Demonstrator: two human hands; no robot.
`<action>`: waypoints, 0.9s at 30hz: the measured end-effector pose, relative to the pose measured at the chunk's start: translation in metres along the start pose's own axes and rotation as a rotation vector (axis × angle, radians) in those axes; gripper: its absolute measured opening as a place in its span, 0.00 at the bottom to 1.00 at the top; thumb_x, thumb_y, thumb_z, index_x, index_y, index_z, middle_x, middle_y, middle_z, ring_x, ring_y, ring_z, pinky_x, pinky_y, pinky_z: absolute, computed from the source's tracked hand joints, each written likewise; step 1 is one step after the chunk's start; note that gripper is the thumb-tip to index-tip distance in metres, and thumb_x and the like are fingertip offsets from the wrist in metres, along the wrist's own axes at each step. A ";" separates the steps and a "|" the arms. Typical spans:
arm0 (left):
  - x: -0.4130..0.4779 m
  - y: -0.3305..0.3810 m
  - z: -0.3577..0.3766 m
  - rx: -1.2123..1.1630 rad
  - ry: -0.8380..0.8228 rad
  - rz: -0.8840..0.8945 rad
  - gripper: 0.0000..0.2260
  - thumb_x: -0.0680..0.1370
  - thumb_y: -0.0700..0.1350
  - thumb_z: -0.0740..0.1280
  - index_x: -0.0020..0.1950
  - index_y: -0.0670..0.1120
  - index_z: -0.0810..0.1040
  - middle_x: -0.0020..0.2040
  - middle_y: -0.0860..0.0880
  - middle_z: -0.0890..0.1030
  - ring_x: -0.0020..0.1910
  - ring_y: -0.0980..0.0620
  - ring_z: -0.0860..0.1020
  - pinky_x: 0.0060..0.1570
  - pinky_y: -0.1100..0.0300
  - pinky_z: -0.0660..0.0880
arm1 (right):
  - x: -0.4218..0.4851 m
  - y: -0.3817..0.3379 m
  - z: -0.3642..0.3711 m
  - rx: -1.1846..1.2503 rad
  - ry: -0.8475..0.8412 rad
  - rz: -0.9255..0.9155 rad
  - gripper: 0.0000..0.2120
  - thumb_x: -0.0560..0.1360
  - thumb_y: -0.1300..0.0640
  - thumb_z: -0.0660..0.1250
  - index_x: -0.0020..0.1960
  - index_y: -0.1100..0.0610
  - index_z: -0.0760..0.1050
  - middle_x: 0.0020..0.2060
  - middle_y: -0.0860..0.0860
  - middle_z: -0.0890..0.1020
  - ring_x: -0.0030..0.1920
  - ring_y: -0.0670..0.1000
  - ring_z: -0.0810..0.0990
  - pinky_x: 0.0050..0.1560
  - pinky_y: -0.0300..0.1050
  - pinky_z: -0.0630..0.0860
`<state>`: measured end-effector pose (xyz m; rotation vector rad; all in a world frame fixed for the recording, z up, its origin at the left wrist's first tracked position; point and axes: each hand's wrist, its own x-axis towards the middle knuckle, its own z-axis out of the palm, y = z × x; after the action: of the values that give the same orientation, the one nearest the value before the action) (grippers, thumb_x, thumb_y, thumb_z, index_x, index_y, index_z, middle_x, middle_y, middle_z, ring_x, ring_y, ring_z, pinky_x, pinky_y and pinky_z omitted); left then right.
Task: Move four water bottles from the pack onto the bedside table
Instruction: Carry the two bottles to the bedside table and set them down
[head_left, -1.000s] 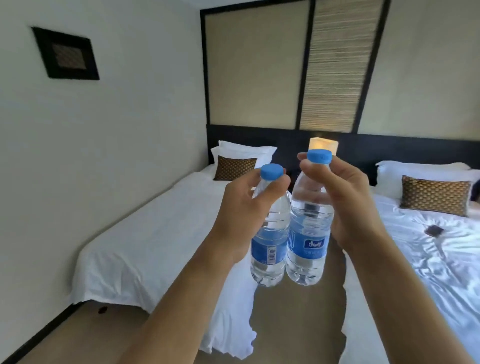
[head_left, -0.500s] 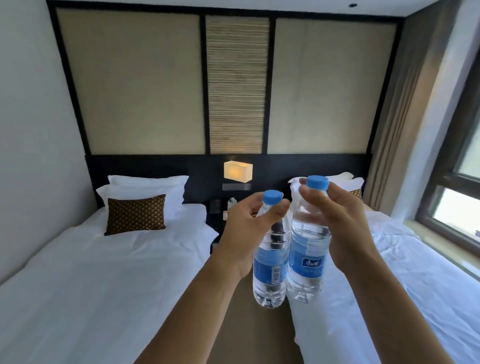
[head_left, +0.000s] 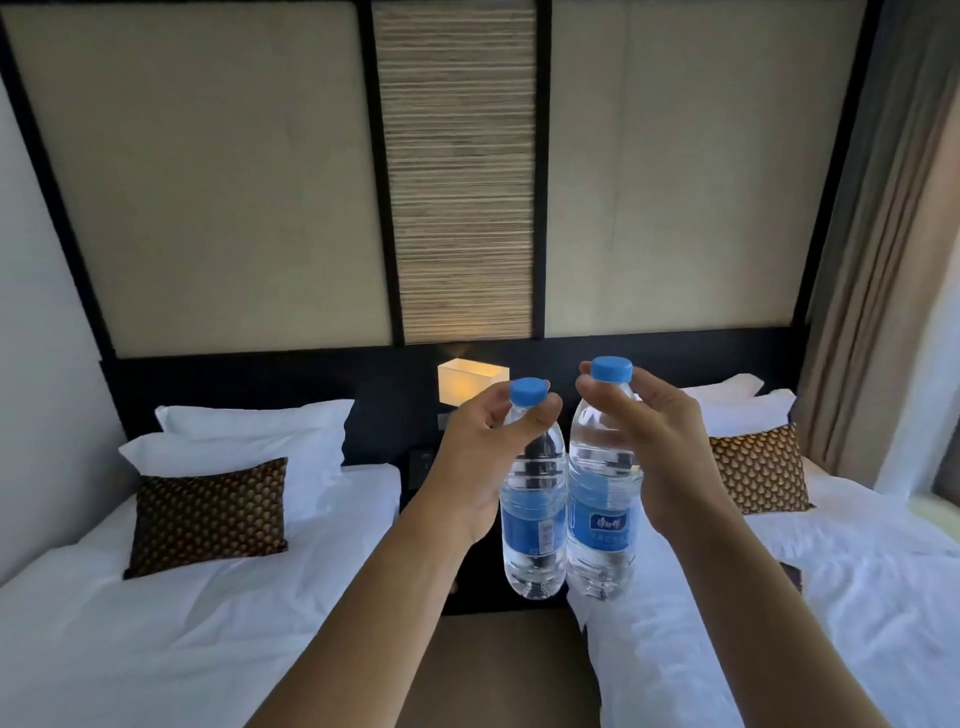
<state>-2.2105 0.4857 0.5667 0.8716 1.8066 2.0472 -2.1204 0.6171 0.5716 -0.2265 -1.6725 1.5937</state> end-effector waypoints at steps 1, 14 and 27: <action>0.031 -0.008 -0.003 0.003 0.015 0.000 0.20 0.72 0.55 0.76 0.61 0.50 0.83 0.55 0.52 0.84 0.61 0.48 0.81 0.55 0.55 0.72 | 0.029 0.013 0.004 0.001 0.002 0.007 0.09 0.73 0.51 0.75 0.53 0.48 0.86 0.47 0.48 0.88 0.55 0.54 0.85 0.52 0.47 0.82; 0.436 -0.179 -0.062 0.030 0.011 -0.022 0.16 0.72 0.53 0.78 0.58 0.51 0.84 0.58 0.51 0.84 0.63 0.47 0.80 0.66 0.44 0.75 | 0.375 0.255 0.072 0.013 0.020 0.068 0.08 0.73 0.53 0.75 0.51 0.52 0.87 0.36 0.46 0.84 0.44 0.50 0.84 0.58 0.59 0.82; 0.772 -0.354 -0.049 0.132 -0.066 -0.100 0.11 0.73 0.51 0.78 0.54 0.54 0.84 0.52 0.55 0.87 0.57 0.53 0.82 0.60 0.54 0.77 | 0.674 0.465 0.065 -0.064 0.041 0.265 0.16 0.68 0.51 0.80 0.53 0.53 0.85 0.46 0.55 0.88 0.48 0.56 0.88 0.45 0.42 0.82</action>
<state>-2.9067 0.9516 0.4192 0.8550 1.9264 1.8351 -2.7889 1.0748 0.4382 -0.5286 -1.7176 1.7153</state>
